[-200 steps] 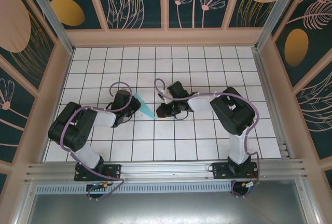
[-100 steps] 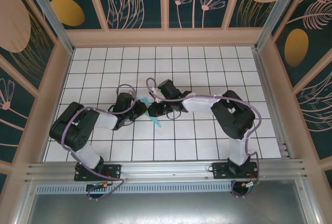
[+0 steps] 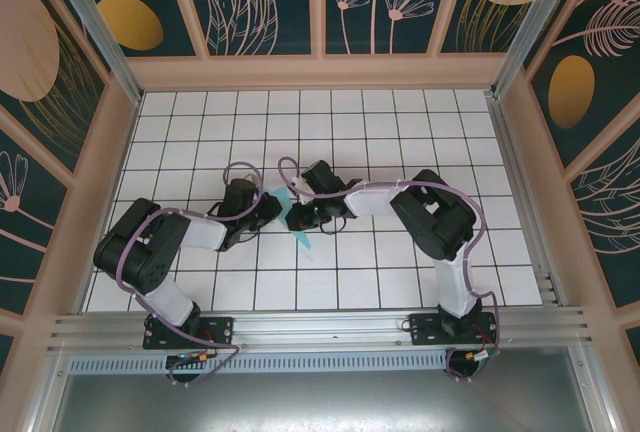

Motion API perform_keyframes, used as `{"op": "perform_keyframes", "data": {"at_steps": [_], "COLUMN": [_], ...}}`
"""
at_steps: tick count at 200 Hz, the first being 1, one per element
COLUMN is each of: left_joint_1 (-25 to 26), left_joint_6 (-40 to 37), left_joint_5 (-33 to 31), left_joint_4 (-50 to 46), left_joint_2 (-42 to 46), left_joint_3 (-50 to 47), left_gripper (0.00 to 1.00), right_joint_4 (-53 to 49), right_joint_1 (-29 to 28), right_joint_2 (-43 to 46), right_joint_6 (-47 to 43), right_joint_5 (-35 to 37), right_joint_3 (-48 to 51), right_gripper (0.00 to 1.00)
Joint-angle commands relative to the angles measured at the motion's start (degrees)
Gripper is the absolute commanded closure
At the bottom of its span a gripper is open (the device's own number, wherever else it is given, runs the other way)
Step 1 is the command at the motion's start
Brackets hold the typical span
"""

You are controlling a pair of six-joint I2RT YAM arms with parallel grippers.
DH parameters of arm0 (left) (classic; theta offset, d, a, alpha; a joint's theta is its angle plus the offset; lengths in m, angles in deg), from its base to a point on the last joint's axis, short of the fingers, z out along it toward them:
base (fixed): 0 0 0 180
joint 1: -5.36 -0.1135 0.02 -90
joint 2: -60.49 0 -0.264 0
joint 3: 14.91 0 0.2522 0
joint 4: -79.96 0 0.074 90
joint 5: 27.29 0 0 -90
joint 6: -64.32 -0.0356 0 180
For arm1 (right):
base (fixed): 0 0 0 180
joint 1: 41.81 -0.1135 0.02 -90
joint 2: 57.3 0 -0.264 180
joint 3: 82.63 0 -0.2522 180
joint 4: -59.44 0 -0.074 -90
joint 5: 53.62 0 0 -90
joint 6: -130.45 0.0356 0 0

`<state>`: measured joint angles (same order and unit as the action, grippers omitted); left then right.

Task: Fold a paper plane with a square sheet of paper (pick it up from the middle)
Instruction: Fold the wing for the fifth time at the center of the table.

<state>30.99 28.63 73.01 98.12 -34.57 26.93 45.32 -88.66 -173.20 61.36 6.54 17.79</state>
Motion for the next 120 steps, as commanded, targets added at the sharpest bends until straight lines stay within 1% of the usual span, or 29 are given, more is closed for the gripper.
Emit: {"op": "perform_keyframes", "data": {"at_steps": [1, 57, 120], "left_joint_1": [-1.5, -4.9, -8.7], "left_joint_6": [-0.5, -3.7, -5.3], "left_joint_5": [-3.9, -4.5, -5.6], "left_joint_4": [0.1, -1.5, -3.4], "left_joint_2": [0.2, -2.8, -2.8], "left_joint_3": [1.0, 2.4, 3.6], "left_gripper": [0.89, 0.88, 0.88], "right_joint_4": [-3.8, -4.1, -3.8], "right_joint_1": [0.2, 0.4, 0.4], "right_joint_2": [-2.2, -1.8, -1.4], "right_joint_6": [-1.1, -1.7, -1.3], "right_joint_5": [1.3, 1.2, 0.9], "right_joint_3": [3.3, 6.4, 7.1], "right_gripper": [0.90, 0.91, 0.91]}}
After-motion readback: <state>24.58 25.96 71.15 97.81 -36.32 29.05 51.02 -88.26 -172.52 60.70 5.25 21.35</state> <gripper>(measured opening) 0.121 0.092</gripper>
